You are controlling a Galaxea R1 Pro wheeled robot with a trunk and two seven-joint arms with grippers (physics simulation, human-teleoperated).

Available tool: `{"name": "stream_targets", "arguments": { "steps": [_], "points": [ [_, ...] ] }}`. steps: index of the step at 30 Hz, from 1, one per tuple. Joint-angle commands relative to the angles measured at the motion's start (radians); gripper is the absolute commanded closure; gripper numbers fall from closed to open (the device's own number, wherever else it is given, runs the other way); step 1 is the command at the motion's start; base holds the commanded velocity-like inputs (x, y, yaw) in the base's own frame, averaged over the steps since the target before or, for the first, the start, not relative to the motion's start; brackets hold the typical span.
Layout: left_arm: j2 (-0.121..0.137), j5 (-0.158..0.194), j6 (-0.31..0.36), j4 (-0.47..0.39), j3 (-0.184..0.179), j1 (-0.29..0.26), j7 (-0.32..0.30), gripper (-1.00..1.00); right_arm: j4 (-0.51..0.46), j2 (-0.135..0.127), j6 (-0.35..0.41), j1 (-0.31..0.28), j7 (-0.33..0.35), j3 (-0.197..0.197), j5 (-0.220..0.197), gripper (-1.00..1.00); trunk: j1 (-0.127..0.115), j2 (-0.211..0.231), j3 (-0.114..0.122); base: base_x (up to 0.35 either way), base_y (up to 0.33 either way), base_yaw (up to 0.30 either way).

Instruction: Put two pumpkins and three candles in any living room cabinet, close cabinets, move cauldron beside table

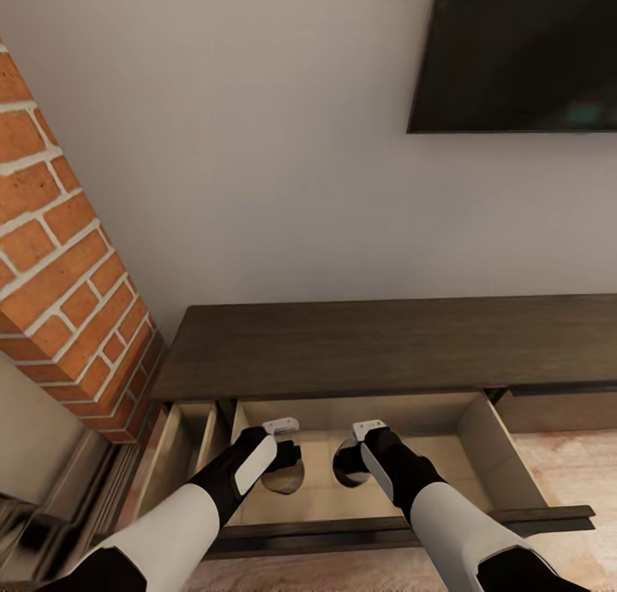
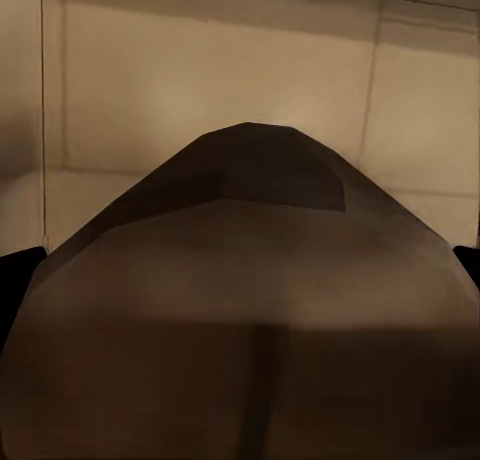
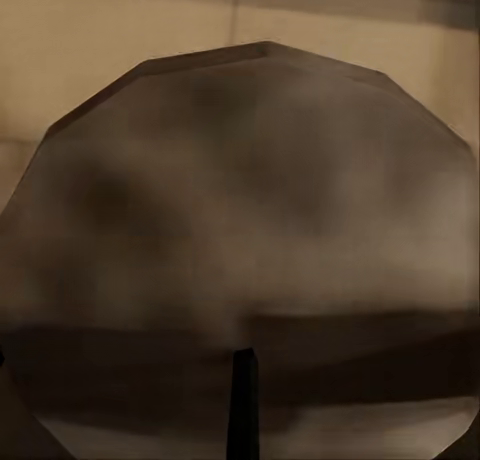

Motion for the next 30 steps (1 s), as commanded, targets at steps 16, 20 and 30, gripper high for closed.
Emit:
{"name": "stream_targets", "arguments": {
  "steps": [16,20,30],
  "points": [
    [0.002,0.006,-0.037,-0.027,-0.020,-0.001,0.017,1.00,0.047,-0.008,0.005,-0.066,0.002,0.000,-0.022,1.00,0.023,-0.043,-0.044,0.000,0.000,0.000],
    [0.006,0.006,-0.045,-0.028,-0.020,-0.001,0.015,1.00,0.049,-0.007,0.003,-0.068,0.006,0.000,-0.024,1.00,0.023,-0.043,-0.046,0.000,0.000,0.000],
    [0.009,0.007,-0.087,-0.025,-0.098,0.001,0.001,1.00,0.042,-0.007,0.002,-0.066,0.006,0.002,-0.023,1.00,0.023,-0.043,-0.051,0.000,0.000,0.000]
  ]
}}
